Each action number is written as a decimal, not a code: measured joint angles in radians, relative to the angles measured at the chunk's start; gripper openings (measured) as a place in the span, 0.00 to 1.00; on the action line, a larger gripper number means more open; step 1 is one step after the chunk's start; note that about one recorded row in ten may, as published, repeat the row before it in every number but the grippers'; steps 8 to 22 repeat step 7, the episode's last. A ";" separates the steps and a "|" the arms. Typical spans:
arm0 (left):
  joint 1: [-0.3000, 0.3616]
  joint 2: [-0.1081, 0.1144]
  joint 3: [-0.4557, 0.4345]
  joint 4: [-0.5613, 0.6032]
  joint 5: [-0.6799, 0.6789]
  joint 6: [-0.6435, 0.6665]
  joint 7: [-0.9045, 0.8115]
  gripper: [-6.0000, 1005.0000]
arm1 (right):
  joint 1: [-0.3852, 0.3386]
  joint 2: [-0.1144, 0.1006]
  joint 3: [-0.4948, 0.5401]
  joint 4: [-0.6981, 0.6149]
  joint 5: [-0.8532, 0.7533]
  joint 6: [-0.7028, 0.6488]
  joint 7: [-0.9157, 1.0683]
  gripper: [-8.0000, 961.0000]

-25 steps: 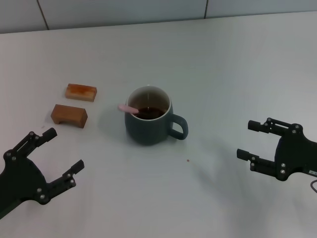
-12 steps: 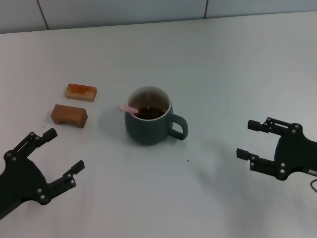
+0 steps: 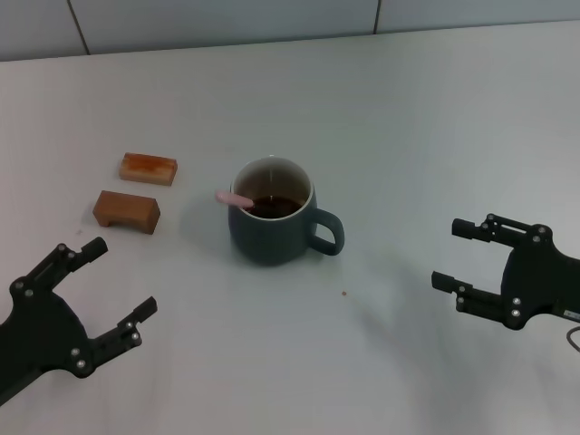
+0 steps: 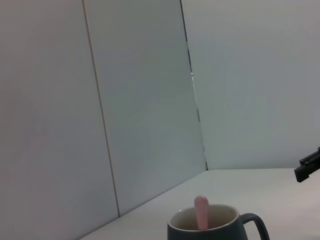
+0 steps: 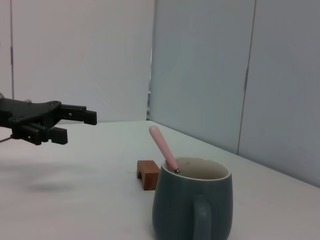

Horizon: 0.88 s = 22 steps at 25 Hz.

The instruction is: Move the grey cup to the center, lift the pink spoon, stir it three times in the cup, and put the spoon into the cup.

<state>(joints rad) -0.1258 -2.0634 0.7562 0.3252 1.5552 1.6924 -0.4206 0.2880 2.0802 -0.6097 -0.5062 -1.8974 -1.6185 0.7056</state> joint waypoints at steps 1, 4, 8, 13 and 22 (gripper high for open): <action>0.000 0.000 0.000 0.000 0.001 0.000 0.001 0.86 | -0.001 0.001 0.000 0.000 0.000 -0.001 -0.012 0.72; 0.000 -0.001 0.001 0.000 0.013 0.000 0.006 0.86 | -0.004 0.002 0.000 0.007 -0.001 -0.003 -0.041 0.72; 0.000 -0.002 0.003 0.000 0.033 -0.001 0.025 0.86 | -0.002 0.002 -0.003 0.014 -0.006 -0.004 -0.052 0.72; 0.000 -0.002 0.003 0.000 0.033 -0.001 0.025 0.86 | -0.002 0.002 -0.003 0.014 -0.006 -0.004 -0.052 0.72; 0.000 -0.002 0.003 0.000 0.033 -0.001 0.025 0.86 | -0.002 0.002 -0.003 0.014 -0.006 -0.004 -0.052 0.72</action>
